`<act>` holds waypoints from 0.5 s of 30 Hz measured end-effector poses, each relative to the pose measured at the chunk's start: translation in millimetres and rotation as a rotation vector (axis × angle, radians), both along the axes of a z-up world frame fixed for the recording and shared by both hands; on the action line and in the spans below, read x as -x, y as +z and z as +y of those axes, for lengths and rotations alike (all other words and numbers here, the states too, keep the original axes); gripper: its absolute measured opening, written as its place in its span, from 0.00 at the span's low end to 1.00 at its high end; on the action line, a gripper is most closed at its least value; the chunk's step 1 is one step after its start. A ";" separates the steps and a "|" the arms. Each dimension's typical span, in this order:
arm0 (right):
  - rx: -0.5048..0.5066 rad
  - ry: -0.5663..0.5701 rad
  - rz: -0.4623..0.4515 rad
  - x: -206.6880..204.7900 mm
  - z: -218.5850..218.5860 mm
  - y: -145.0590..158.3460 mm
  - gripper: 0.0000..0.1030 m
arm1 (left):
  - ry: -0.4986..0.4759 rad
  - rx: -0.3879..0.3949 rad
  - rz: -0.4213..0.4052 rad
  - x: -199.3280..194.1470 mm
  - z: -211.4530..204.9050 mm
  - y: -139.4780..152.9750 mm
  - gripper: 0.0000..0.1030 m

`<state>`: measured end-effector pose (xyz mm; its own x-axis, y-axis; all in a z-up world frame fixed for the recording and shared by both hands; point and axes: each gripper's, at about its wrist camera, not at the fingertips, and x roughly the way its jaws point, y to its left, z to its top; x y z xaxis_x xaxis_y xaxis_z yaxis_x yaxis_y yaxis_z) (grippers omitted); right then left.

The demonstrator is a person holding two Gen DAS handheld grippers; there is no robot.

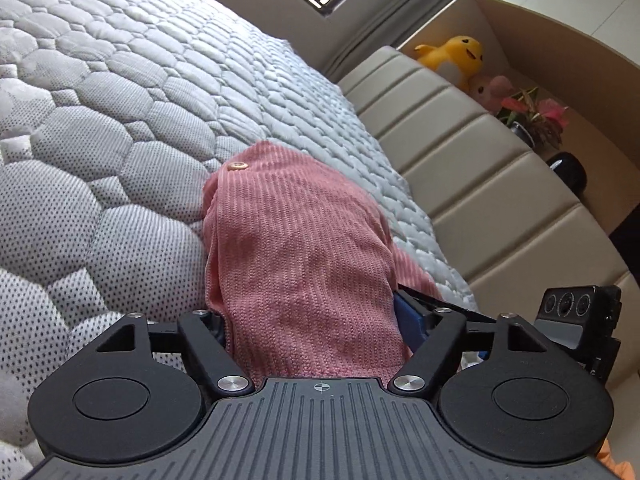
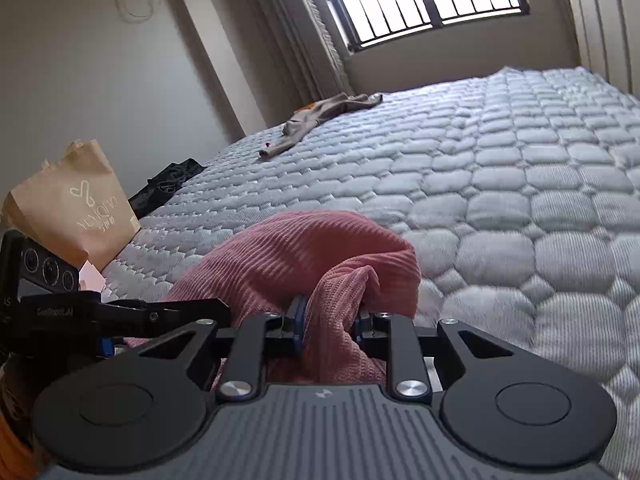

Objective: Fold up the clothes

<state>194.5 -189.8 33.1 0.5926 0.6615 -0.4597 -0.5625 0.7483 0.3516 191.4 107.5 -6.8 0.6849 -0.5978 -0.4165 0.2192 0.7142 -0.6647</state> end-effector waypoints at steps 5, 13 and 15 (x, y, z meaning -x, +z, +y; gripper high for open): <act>0.049 -0.030 -0.140 -52.9 30.7 19.5 0.22 | 0.035 -0.106 -0.168 -31.4 15.2 43.4 0.72; 0.141 -0.256 -0.134 -80.3 16.2 -3.1 0.74 | 0.148 -0.224 -0.124 -71.8 53.3 36.3 0.85; 0.167 -0.258 -0.179 -70.7 18.4 -0.1 0.74 | 0.156 -0.214 -0.174 -69.8 60.8 47.4 0.91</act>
